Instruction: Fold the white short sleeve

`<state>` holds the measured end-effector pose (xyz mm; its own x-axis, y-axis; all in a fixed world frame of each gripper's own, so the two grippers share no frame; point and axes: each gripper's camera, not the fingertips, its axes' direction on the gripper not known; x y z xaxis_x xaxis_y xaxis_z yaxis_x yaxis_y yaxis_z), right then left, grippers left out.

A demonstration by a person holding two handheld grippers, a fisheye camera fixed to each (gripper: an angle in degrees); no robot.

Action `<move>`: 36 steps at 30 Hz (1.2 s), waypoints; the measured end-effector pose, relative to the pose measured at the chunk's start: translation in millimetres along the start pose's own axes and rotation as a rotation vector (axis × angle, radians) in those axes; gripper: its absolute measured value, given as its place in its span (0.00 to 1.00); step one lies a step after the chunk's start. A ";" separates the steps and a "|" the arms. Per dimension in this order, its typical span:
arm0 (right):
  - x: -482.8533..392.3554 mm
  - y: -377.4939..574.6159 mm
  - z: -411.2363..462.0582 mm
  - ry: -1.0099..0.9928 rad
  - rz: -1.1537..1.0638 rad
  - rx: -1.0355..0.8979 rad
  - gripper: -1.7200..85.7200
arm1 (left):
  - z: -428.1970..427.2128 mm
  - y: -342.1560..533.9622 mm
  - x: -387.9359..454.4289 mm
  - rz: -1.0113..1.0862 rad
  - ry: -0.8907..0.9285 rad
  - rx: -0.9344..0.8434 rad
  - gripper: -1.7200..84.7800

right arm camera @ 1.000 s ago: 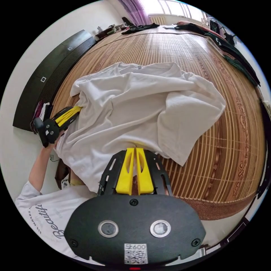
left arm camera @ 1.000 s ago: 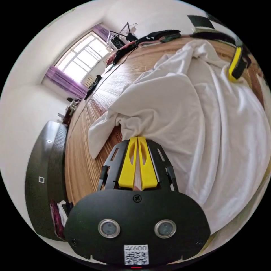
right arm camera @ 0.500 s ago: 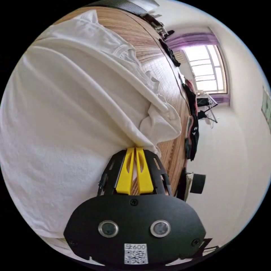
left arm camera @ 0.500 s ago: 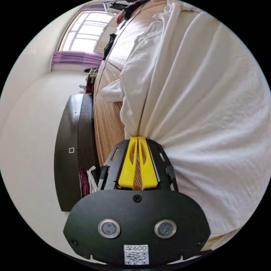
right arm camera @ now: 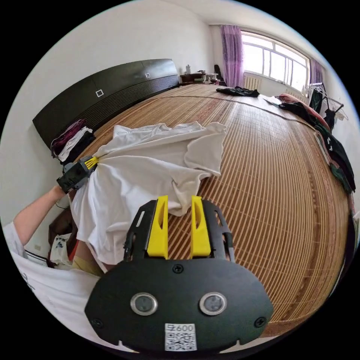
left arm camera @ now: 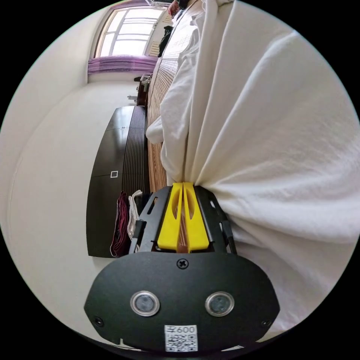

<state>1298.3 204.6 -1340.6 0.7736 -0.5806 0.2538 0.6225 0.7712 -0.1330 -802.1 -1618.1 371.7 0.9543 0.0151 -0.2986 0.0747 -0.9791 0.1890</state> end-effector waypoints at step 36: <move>235.7 -77.8 -182.9 -0.411 0.217 0.048 0.08 | -6.7 -25.5 69.7 -0.065 -0.062 0.045 0.02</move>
<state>1453.9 -40.0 -1445.7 0.7680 -0.2604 0.5851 0.4379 0.8802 -0.1830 -735.5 -1590.7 352.4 0.9279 0.0678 -0.3667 0.1215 -0.9846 0.1255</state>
